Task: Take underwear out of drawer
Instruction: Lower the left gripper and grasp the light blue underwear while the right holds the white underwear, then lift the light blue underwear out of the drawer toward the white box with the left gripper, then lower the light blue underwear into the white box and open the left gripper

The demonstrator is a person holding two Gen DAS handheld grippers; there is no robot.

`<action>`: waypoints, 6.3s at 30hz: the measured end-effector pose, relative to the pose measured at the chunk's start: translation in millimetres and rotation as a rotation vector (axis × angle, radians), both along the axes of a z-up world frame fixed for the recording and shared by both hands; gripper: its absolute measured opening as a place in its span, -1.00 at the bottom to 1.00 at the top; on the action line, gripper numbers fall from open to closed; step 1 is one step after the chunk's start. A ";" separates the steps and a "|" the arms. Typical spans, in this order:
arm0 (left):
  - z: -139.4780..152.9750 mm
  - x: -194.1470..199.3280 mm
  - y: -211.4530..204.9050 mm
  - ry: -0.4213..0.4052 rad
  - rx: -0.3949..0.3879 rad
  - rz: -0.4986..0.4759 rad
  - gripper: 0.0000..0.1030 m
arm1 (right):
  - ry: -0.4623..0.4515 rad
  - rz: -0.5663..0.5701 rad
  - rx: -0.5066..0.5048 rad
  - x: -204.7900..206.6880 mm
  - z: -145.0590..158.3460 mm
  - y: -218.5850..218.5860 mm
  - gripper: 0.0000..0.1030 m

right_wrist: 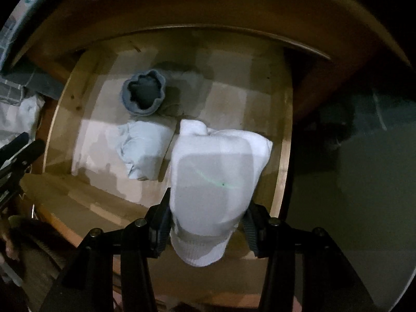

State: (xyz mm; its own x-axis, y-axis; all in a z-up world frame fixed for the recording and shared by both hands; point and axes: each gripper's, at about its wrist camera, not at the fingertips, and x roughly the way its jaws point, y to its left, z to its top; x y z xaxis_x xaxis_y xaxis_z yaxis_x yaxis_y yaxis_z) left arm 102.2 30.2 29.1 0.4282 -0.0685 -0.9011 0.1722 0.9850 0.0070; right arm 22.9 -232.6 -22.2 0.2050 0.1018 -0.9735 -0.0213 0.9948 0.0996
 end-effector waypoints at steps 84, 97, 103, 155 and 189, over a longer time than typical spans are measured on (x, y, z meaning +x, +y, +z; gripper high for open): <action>-115.9 89.2 -107.0 0.555 0.108 -0.105 -0.21 | -0.048 -0.134 0.125 -5.6 2.4 -33.0 -0.13; -105.5 78.2 -80.9 0.523 0.080 -0.067 -0.39 | -0.049 -0.131 0.119 -2.7 2.2 -31.8 -0.13; -101.3 73.6 -73.8 0.506 0.080 -0.049 -0.40 | -0.048 -0.130 0.120 -1.5 2.2 -32.5 -0.13; 179.3 -2.2 -28.3 -0.108 -0.074 -0.140 -0.40 | -0.043 -0.101 0.083 1.3 0.5 -23.7 -0.13; 212.7 169.1 -48.0 -0.228 -0.043 -0.030 -0.38 | -0.042 -0.093 0.122 2.3 0.5 -26.6 -0.13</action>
State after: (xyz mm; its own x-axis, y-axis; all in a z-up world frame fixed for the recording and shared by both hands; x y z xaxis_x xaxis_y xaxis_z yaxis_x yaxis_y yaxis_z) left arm 271.3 -17.8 241.8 0.6174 -0.1209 -0.7773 0.2005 0.9797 0.0069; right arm 25.2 -259.2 -21.6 0.2591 0.1974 -0.9455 0.0636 0.9733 0.2207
